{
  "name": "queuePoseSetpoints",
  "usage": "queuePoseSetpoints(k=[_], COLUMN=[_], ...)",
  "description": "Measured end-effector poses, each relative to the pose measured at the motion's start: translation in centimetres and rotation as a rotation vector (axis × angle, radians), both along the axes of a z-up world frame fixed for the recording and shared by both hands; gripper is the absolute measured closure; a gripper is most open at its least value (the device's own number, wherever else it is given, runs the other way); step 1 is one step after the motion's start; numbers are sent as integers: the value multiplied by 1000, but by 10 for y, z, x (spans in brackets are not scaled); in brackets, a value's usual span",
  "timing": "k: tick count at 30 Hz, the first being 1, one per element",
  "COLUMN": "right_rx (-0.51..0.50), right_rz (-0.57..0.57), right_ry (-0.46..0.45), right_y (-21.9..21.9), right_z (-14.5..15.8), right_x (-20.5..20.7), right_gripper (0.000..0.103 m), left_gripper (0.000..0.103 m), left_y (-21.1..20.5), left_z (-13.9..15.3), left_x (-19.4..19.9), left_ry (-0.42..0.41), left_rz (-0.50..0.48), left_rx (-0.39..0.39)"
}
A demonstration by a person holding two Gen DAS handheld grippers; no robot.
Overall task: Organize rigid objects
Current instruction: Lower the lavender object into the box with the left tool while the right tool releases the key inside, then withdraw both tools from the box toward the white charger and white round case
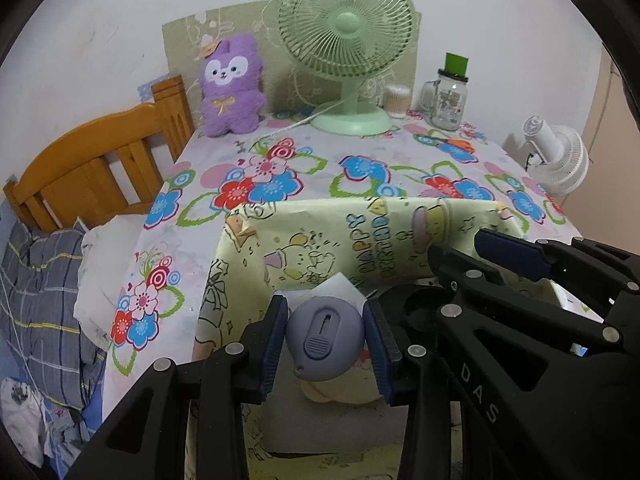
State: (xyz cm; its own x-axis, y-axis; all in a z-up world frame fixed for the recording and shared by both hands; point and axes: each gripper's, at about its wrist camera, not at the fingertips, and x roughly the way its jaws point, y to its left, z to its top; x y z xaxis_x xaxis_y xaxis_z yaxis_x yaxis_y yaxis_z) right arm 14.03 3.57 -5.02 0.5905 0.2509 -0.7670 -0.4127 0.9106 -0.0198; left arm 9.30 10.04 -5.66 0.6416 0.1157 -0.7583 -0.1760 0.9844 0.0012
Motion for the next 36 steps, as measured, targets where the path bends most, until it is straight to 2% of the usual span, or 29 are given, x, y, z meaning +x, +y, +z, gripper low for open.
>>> queuePoseSetpoints(k=[5,7,8,10,11,13,15,17,19,24,36], right_rx=[17,20,22,31,38,40,34,28,20,27,32], right_rz=[-11,-14,-14,-11,-9,-14,-16,-16,-17,-21,-61], right_ry=[13,13,14,17,19,18,-1,-22,-35,-42,-45], right_y=[2,1,1,-1,-2,-4,-5,-6,-8,-14,-37], right_z=[-7,-7,-7,-6,-6,-4,0,3,7,13,24], right_x=[10,11,11,10,10,9,6,1,-2,-8,-25], right_gripper=[68,68,68,67,64,44,35,32,26,25,20], left_gripper=[62,59,55,41,32,27,22,19,19,15,14], left_y=[1,1,0,-2,-3,-4,-4,-5,-7,-13,-33], left_z=[-1,-1,0,0,1,2,3,4,6,13,25], left_x=[5,5,6,7,6,6,4,3,0,-8,-19], left_ry=[2,2,4,7,7,7,10,14,10,-5,-11], left_rz=[5,2,-3,-12,-14,-19,-21,-25,-23,-24,-41], left_rx=[14,11,7,-6,-10,-23,-41,-58,-59,-50,-31])
